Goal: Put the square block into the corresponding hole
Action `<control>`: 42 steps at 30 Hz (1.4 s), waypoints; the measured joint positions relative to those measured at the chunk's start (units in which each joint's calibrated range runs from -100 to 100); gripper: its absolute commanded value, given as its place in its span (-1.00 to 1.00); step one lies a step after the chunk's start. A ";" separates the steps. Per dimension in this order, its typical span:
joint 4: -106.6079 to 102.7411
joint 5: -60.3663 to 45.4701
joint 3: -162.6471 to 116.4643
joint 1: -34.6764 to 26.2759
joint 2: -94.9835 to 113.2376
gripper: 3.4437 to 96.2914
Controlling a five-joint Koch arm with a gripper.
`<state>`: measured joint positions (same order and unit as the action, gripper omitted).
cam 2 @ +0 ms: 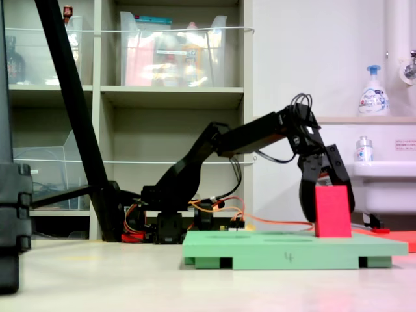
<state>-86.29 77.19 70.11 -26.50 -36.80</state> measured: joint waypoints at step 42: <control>-5.29 -5.57 -0.39 -0.10 8.34 -0.31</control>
<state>-91.58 71.62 69.72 -26.59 -28.45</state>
